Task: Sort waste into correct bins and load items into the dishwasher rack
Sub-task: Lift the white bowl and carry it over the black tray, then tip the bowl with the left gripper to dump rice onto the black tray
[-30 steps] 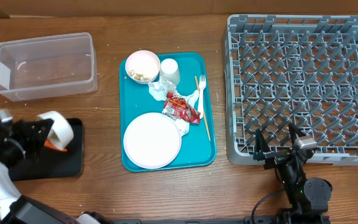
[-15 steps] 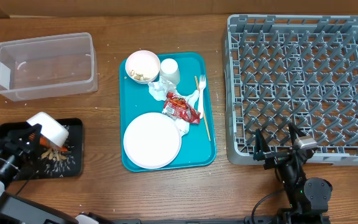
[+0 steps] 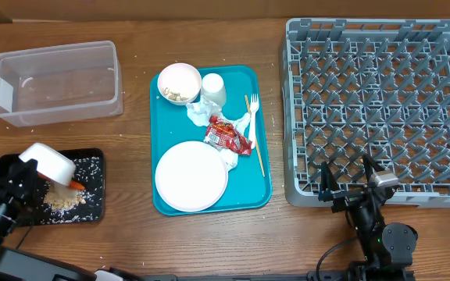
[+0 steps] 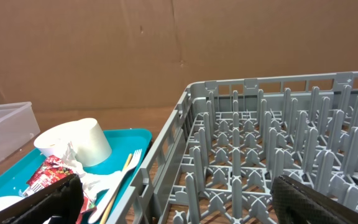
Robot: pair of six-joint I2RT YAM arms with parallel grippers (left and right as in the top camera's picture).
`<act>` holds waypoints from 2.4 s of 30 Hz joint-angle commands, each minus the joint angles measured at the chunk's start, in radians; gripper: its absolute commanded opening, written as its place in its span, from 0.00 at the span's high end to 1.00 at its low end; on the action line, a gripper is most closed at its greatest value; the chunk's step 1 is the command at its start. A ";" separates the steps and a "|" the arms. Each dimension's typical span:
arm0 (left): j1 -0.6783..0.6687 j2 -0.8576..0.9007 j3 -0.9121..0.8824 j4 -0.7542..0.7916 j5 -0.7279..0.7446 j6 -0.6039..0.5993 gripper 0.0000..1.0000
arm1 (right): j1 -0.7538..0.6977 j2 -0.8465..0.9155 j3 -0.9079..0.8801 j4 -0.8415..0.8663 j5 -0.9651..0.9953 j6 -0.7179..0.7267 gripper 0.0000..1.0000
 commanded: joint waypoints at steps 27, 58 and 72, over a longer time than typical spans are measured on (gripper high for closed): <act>-0.051 0.007 -0.004 0.099 0.051 0.033 0.74 | 0.005 -0.010 -0.010 0.006 0.003 -0.007 0.00; -0.479 -0.053 0.301 -0.334 -1.408 -0.178 0.55 | 0.005 -0.010 -0.010 0.006 0.003 -0.007 0.00; -0.493 0.182 0.301 -0.312 -1.479 -0.208 0.68 | 0.005 -0.010 -0.010 0.006 0.003 -0.007 0.00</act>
